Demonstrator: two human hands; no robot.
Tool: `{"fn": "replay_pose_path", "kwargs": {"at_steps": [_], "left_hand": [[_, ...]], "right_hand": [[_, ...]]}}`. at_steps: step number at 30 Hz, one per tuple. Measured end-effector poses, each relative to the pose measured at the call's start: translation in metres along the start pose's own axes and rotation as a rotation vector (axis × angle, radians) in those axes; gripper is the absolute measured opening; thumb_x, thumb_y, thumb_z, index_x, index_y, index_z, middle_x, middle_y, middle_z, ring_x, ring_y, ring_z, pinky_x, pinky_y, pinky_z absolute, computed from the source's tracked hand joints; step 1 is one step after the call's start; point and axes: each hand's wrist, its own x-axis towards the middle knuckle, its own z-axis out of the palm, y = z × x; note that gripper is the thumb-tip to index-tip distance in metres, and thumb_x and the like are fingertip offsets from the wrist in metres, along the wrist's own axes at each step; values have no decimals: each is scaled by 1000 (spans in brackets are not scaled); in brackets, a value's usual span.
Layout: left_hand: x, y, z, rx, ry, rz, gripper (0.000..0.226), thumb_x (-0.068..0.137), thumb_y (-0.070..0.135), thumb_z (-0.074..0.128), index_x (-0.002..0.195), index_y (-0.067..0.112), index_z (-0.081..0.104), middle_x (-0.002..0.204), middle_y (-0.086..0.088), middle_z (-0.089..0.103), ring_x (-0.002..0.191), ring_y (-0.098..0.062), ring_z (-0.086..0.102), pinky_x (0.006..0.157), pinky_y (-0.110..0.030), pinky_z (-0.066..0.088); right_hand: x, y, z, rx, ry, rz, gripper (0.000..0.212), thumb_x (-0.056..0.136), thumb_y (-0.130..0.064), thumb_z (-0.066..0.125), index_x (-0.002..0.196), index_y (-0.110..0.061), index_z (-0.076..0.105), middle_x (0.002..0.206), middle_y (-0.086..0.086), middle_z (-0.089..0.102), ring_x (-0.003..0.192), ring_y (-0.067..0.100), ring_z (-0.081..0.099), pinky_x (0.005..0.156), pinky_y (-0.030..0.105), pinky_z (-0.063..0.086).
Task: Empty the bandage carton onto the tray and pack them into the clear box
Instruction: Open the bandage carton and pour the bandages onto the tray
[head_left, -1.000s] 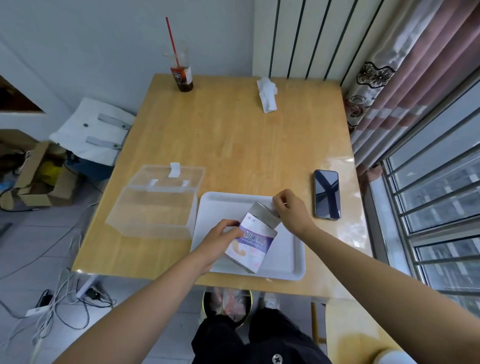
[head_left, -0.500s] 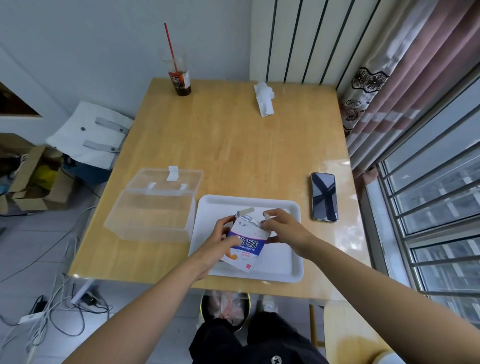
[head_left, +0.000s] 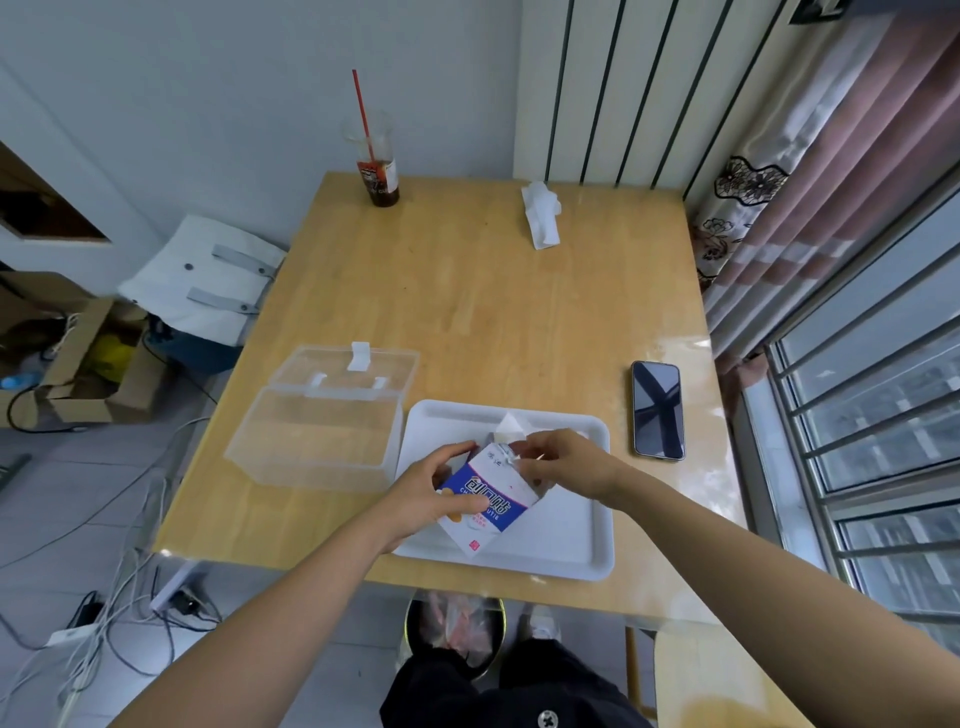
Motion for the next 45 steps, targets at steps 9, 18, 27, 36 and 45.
{"fn": "replay_pose_path", "kwargs": {"at_steps": [9, 18, 27, 36, 45], "left_hand": [[-1, -8, 0, -456, 100, -209, 76, 65, 40, 85, 128, 13, 51, 112, -6, 69, 103, -21, 64, 99, -41, 46], [3, 8, -4, -269, 372, -135, 56, 83, 41, 70, 128, 15, 50, 113, -6, 62, 86, -21, 63, 77, -33, 57], [7, 31, 9, 295, 622, 52, 77, 78, 50, 70, 142, 24, 37, 122, -5, 47, 119, -24, 46, 101, -38, 41], [7, 42, 10, 282, 650, 107, 75, 73, 51, 73, 137, 29, 40, 112, 0, 41, 121, -20, 38, 94, -26, 37], [-3, 47, 1, 180, 556, 201, 47, 99, 47, 33, 140, 25, 41, 132, -1, 43, 128, -15, 36, 103, -26, 27]], "right_hand": [[12, -2, 15, 165, 179, 86, 17, 95, -10, 54, 79, -5, 56, 74, 3, 61, 62, 7, 53, 53, 10, 40], [13, 23, 6, 290, 294, 314, 28, 88, -10, 62, 63, -11, 49, 64, 6, 49, 57, 12, 41, 54, 22, 28], [8, 53, 8, 96, 444, 468, 29, 87, -8, 55, 59, -7, 45, 63, 11, 47, 54, 22, 41, 54, 28, 38], [4, 8, 14, -261, 336, -49, 102, 70, -48, 70, 151, -23, 14, 157, -3, 18, 142, 19, 20, 114, 44, 23], [13, -18, 44, 31, 368, -275, 93, 61, -29, 78, 135, -18, 23, 124, -8, 48, 112, 5, 52, 88, 24, 48]]}}
